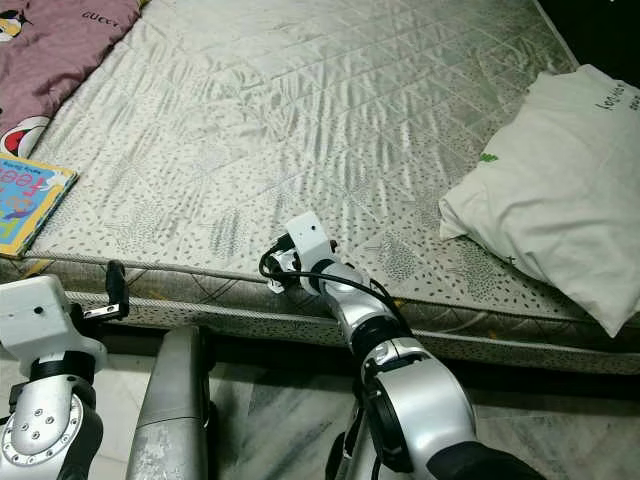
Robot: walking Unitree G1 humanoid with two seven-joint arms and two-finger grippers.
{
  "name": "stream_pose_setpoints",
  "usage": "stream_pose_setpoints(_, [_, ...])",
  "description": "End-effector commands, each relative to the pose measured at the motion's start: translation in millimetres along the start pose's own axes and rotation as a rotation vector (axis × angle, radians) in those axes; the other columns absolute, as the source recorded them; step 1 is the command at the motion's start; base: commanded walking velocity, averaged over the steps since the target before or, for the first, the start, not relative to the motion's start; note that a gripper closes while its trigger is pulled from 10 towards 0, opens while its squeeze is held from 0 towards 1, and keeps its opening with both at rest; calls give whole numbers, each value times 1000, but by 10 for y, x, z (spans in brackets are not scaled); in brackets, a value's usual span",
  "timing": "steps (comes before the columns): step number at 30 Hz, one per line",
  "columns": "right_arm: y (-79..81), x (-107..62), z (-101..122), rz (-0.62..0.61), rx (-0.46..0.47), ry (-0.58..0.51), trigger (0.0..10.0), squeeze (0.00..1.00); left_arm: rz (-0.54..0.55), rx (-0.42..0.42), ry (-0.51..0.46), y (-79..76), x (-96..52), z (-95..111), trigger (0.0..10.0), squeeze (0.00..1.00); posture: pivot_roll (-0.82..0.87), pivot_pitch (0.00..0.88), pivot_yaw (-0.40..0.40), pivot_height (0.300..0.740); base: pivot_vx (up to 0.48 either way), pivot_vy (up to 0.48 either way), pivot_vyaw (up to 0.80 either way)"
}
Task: Clean up the room
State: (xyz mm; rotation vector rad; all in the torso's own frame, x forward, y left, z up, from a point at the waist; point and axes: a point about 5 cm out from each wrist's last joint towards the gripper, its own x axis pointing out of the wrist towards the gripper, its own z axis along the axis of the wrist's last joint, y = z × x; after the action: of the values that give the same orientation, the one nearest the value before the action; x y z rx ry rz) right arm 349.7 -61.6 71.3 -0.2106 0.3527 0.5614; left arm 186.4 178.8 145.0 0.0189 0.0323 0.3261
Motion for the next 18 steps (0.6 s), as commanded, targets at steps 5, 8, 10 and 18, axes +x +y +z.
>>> stream_pose_setpoints(5, [-17,-16,-104,-40,-34,60,10000,0,10,5,12,9,10,-16,10000,0,217,138,-108,537,0,0,0])
stream_pose_setpoints(8, [4,-13,-128,-42,-37,73,10000,0,10,7,10,10,17,-14,10000,0,218,137,-107,537,0,0,0])
stream_pose_setpoints(10, [9,-13,-136,-43,-38,77,10000,0,10,7,10,11,20,-15,10000,0,218,136,-107,537,0,0,0])
stream_pose_setpoints(18, [37,-9,-145,-35,-24,79,0,0,12,11,7,14,34,-10,10000,0,216,133,-105,537,0,0,0])
